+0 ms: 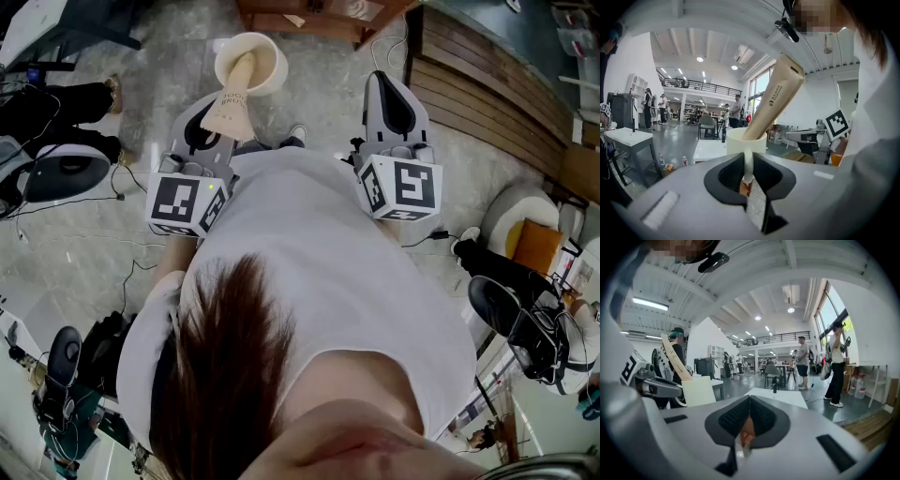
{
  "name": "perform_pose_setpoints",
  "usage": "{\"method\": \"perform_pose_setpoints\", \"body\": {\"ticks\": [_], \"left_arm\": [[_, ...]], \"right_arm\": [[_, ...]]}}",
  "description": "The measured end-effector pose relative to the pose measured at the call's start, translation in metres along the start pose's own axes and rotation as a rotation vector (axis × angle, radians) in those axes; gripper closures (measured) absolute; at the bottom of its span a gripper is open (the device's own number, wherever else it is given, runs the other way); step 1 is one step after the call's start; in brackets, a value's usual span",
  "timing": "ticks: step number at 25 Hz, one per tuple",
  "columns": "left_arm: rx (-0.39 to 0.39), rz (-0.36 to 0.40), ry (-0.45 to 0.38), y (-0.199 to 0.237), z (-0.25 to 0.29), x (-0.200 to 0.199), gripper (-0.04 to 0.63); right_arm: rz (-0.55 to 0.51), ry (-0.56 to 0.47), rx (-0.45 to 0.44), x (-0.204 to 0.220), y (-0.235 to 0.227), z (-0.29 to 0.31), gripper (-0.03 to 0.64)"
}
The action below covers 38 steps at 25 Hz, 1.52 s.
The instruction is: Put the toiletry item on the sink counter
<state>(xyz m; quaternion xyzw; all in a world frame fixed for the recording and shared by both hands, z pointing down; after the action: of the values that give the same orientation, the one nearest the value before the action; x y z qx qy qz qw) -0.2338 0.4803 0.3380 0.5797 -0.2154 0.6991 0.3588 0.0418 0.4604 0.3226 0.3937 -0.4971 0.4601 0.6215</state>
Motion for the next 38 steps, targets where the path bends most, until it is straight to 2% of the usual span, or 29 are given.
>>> {"method": "perform_pose_setpoints", "body": {"ticks": [7,14,24,29,38], "left_arm": [[-0.014,0.001,-0.008,-0.002,-0.004,-0.002,0.540],[0.009,0.000,-0.009,0.004,-0.002,0.001,0.540],[0.073,0.023,-0.027,0.005,0.038,-0.015,0.540],[0.100,0.023,-0.027,0.004,0.056,-0.019,0.540],[0.108,0.037,-0.036,-0.002,0.067,-0.022,0.540]], "right_arm": [[-0.007,-0.005,-0.007,-0.003,0.000,-0.004,0.606],[-0.007,0.006,0.017,0.002,0.004,-0.005,0.606],[-0.006,-0.003,0.056,-0.002,-0.023,0.003,0.606],[0.008,-0.010,0.034,-0.002,-0.035,0.007,0.606],[0.019,0.013,0.054,0.008,-0.050,0.004,0.606]]}}
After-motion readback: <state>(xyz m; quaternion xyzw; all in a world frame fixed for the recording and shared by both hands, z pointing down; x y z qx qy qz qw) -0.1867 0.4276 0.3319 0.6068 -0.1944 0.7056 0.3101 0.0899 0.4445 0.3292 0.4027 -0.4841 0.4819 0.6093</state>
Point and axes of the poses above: the fingertips, and each gripper's own axes: z forward along the fingers, y to its left, x out of its underside, the point moved 10 cm from there along -z, backward along the fingers, and after that the axes turned 7 degrees about x, right-handed, at the moved point
